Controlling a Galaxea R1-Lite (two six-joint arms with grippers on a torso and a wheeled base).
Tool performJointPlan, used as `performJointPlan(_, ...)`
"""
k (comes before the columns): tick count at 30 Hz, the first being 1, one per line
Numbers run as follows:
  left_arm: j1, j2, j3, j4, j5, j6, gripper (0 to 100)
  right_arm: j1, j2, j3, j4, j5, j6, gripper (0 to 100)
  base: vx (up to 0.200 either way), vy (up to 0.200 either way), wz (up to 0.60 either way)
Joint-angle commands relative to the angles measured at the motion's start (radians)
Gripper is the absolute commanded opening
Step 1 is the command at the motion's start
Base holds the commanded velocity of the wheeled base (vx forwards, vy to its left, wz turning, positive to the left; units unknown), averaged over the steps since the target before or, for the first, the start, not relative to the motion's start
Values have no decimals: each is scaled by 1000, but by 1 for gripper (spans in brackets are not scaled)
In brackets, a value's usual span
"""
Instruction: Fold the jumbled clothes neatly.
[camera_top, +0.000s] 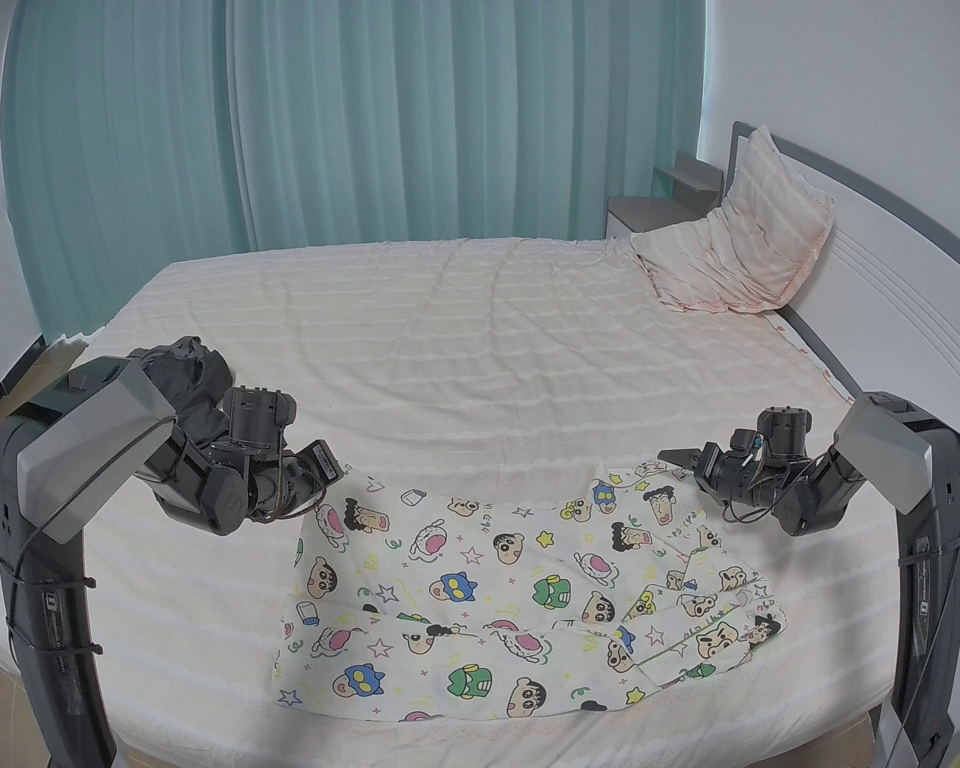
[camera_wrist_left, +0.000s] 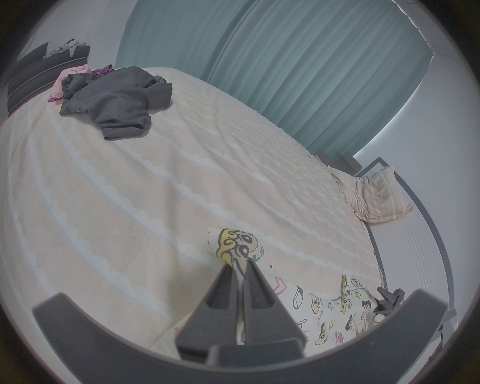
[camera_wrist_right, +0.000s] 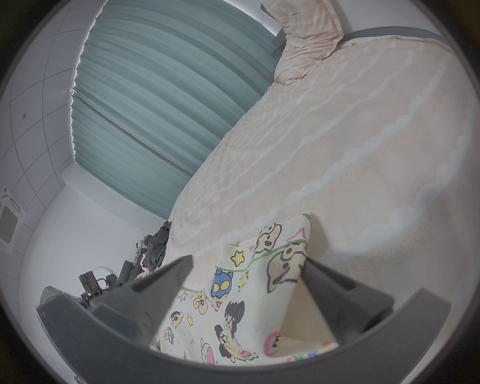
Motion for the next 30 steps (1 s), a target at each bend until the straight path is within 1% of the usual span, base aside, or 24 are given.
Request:
performJointPlan(1, 0, 0, 1, 0, 0, -1, 0, 6, 0, 0, 2, 0, -1, 100, 0, 0, 0)
performJointPlan(4, 0, 0, 3, 0, 0, -1, 0, 8, 8, -2, 9, 0, -6, 100, 0, 0, 0)
performJointPlan(8, 0, 1, 4, 0, 0, -1, 0, 8, 21, -2, 48, -3, -58, 100, 0, 0, 0)
performJointPlan(10, 0, 1, 13, -2, 0, -1, 0, 6, 32, -23, 52, -12, -67, 100, 0, 0, 0)
performJointPlan(13, 0, 4, 20, -5, 0, -1, 0, 5, 37, -68, 83, -23, -62, 100, 0, 0, 0)
performJointPlan(14, 0, 4, 20, -5, 0, -1, 0, 2, 46, -111, 137, -42, -58, 100, 0, 0, 0)
performJointPlan(16, 0, 4, 21, -5, -1, -1, 0, 0, 52, -169, 190, -85, -45, 100, 0, 0, 0)
performJointPlan(17, 0, 4, 21, -5, -1, -1, 0, 0, 52, -169, 190, -85, -45, 100, 0, 0, 0)
performJointPlan(18, 0, 4, 26, -5, -1, -1, 0, 0, 61, -201, 201, -112, -19, 100, 0, 0, 0)
performJointPlan(19, 0, 4, 26, -5, -1, -1, 0, 0, 64, -204, 204, -116, -9, 100, 0, 0, 0)
performJointPlan(28, 0, 1, 32, -7, -1, -1, 0, 8, 120, -256, 219, -131, -3, 100, 0, 0, 0)
performJointPlan(29, 0, 1, 32, -7, -1, -1, 0, 6, 120, -259, 221, -133, -3, 0, 0, 0, 0)
performJointPlan(30, 0, 1, 32, -7, -1, -1, 0, 6, 121, -269, 236, -138, -3, 0, 0, 0, 0)
